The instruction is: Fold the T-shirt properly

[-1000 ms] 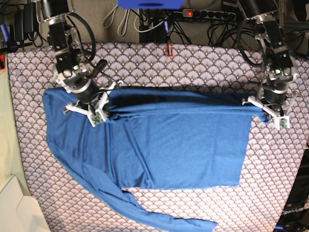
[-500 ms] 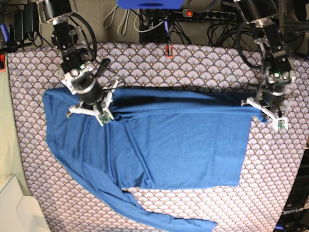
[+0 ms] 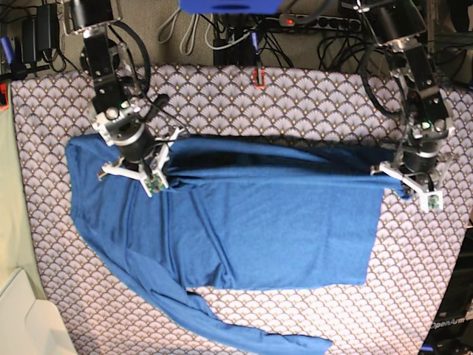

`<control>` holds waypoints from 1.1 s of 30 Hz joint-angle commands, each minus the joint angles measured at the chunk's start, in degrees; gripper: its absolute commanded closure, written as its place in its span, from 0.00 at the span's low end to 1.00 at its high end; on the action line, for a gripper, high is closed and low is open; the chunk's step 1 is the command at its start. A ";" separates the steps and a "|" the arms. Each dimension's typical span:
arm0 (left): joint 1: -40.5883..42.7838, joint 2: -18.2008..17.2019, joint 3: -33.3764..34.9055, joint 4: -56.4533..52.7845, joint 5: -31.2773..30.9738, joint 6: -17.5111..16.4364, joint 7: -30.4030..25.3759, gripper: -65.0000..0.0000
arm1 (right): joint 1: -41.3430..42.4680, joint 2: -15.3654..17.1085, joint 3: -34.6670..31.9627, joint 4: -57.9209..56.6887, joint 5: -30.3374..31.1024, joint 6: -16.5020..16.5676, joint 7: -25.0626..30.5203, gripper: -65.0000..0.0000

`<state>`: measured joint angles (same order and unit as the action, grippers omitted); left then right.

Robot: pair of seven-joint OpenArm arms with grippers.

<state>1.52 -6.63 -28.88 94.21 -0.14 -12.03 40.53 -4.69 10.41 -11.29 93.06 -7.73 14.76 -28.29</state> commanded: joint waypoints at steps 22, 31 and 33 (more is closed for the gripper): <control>-0.77 -0.53 -0.61 1.48 0.10 0.30 -0.93 0.01 | -0.37 0.18 0.34 2.90 -0.14 -0.39 1.35 0.51; 4.06 0.00 -0.08 0.25 -0.25 0.21 -1.11 0.01 | -3.44 -1.05 4.12 6.33 -0.14 -0.39 1.35 0.51; 4.77 -0.27 1.68 0.07 -0.25 0.03 -1.19 0.01 | -3.62 -1.05 4.12 6.15 -0.14 -0.39 1.35 0.51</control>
<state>6.70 -6.31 -27.11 93.60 -0.21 -12.01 40.12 -8.97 9.04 -7.44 98.26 -8.14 14.76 -28.21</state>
